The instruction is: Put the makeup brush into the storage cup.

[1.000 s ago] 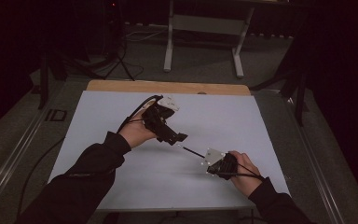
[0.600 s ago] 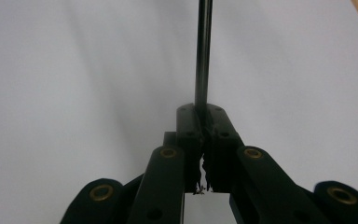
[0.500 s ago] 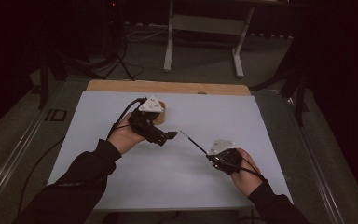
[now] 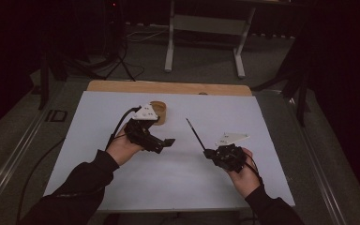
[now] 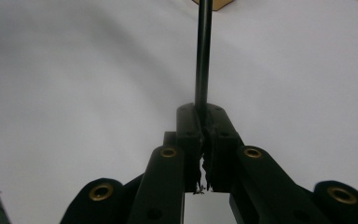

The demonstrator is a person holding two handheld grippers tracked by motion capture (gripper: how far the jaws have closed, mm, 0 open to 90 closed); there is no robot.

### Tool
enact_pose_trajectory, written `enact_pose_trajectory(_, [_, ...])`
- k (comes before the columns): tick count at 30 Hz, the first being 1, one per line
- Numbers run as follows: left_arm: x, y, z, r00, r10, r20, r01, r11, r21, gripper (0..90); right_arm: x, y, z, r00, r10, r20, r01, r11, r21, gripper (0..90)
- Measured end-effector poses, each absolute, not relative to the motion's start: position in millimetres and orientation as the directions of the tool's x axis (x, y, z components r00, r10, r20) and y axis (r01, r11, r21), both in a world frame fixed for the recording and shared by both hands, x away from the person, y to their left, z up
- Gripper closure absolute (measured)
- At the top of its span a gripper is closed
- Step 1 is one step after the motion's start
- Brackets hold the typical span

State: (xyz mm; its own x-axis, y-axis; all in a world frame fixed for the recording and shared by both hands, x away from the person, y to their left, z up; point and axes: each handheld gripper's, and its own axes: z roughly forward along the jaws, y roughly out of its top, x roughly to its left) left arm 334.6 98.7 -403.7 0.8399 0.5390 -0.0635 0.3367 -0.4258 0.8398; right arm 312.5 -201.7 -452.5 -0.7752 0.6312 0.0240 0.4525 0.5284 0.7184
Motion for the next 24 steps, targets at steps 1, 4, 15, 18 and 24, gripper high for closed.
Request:
enact_pose_trajectory(1, [333.3,97.6,-405.7,0.838,0.541,-0.07,0.341,-0.42,0.841,1.5,312.9,-201.8,-452.7,-0.772,0.635,0.033,0.458,0.52,0.721,85.8])
enact_pose_trajectory(4, [331.3,95.2,-410.2,0.84,0.535,-0.093,0.356,-0.412,0.839,1.5,313.8,-202.5,-453.0,-0.76,0.646,0.071,0.484,0.489,0.726,85.8])
enact_pose_trajectory(15, [329.9,87.5,-423.0,0.834,0.535,-0.135,0.371,-0.362,0.855,1.5,311.7,-205.3,-452.7,-0.738,0.665,0.118,0.493,0.411,0.767,85.8])
enact_pose_trajectory(18, [327.9,88.1,-426.0,0.829,0.532,-0.172,0.387,-0.323,0.864,1.5,312.5,-208.2,-454.8,-0.735,0.666,0.13,0.497,0.398,0.771,85.8])
enact_pose_trajectory(24, [325.8,89.4,-431.6,0.823,0.528,-0.209,0.411,-0.299,0.861,1.5,311.9,-209.7,-459.2,-0.733,0.667,0.132,0.501,0.398,0.769,85.8])
